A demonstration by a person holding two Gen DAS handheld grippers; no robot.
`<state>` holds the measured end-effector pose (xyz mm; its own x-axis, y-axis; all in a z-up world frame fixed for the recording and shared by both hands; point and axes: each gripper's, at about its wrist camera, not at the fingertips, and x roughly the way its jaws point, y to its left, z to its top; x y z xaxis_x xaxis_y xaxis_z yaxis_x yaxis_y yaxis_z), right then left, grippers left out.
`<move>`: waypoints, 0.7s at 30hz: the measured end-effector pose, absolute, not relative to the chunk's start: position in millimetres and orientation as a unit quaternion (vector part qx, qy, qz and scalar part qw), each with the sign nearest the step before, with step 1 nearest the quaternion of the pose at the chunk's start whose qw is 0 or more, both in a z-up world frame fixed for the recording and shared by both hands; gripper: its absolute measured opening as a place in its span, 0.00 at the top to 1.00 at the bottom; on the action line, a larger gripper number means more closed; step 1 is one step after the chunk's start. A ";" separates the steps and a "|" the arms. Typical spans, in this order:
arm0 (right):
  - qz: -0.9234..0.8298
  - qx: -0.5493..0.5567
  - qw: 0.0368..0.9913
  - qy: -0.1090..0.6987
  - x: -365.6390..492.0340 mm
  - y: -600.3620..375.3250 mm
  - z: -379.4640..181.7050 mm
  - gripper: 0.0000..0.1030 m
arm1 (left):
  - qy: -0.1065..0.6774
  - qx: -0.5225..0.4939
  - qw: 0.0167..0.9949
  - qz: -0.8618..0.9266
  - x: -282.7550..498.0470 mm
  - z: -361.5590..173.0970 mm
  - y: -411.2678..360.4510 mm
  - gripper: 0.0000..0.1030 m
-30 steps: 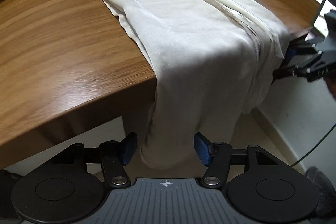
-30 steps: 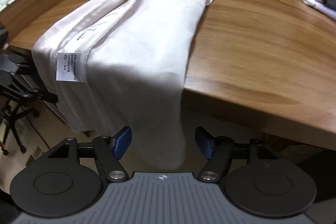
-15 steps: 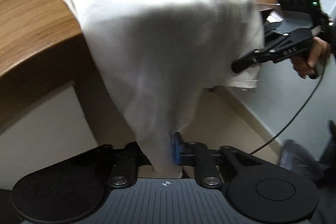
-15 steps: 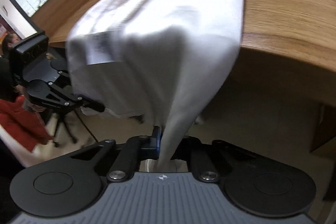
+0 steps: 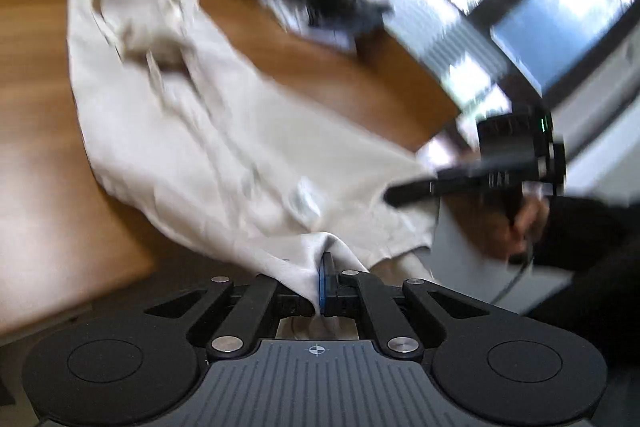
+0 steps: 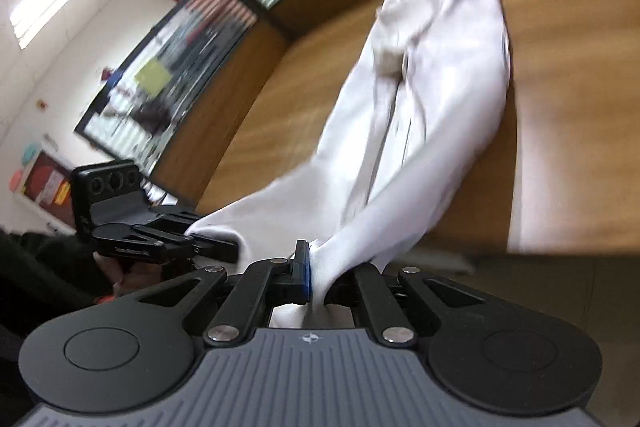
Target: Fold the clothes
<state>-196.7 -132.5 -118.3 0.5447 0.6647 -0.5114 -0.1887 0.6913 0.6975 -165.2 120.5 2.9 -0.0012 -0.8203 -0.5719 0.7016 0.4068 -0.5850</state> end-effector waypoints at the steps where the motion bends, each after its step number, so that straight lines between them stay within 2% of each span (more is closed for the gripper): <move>1: 0.246 0.294 0.833 0.400 -189.9 -134.2 -109.0 0.97 | 0.453 -0.068 0.711 -0.533 -157.9 6.7 118.0 0.97; 6: 0.202 0.267 0.856 0.394 -140.3 -144.9 -75.3 0.98 | 0.441 -0.067 0.745 -0.496 -115.4 18.5 102.9 0.97; 10: 0.186 0.258 0.860 0.400 -91.6 -156.1 -70.6 0.97 | 0.431 -0.066 0.770 -0.466 -81.5 28.0 90.8 0.97; 13: 0.175 0.261 0.858 0.407 -59.2 -160.5 -78.7 0.98 | 0.427 -0.064 0.784 -0.445 -58.0 32.4 83.5 0.97; 18: 0.140 0.304 0.835 0.436 -0.5 -187.0 -111.2 0.97 | 0.472 -0.068 0.783 -0.399 -18.1 7.0 71.3 0.96; 21: 0.120 0.337 0.815 0.456 25.0 -203.7 -135.7 0.93 | 0.502 -0.085 0.782 -0.360 5.2 -14.7 66.9 0.95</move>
<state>25.0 -203.7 -135.7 0.5549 0.5022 -0.6633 0.1123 0.7448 0.6578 5.2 66.9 -14.7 0.2363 -0.6484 -0.7236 0.4767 0.7263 -0.4952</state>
